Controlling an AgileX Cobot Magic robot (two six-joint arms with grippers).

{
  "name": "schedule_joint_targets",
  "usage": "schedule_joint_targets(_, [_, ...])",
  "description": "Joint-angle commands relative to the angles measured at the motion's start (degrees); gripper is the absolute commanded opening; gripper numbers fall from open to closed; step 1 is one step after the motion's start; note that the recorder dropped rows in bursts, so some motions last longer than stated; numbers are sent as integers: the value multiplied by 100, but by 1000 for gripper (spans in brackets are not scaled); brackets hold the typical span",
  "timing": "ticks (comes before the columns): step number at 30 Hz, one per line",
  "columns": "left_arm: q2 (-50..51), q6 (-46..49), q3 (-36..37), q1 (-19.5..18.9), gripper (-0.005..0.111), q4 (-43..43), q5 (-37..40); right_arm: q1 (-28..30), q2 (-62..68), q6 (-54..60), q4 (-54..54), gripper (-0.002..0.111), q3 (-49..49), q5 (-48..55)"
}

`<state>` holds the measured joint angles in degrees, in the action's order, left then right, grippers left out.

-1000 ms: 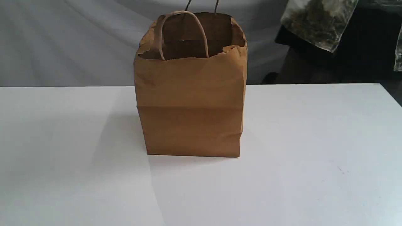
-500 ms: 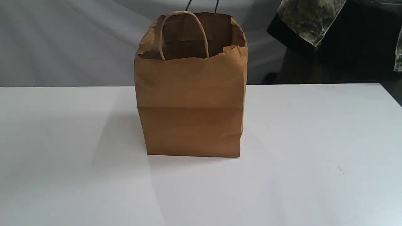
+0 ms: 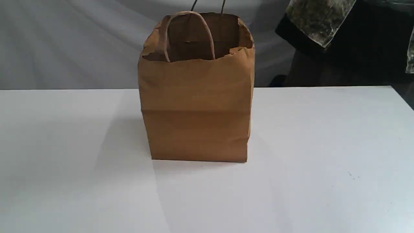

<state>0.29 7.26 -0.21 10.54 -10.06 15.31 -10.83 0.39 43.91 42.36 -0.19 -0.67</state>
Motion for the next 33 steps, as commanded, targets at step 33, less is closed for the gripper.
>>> schedule_joint_targets(33, [-29,35,21,29,0,-26,-7,8,-39,-6340,-6129,68,19,1876])
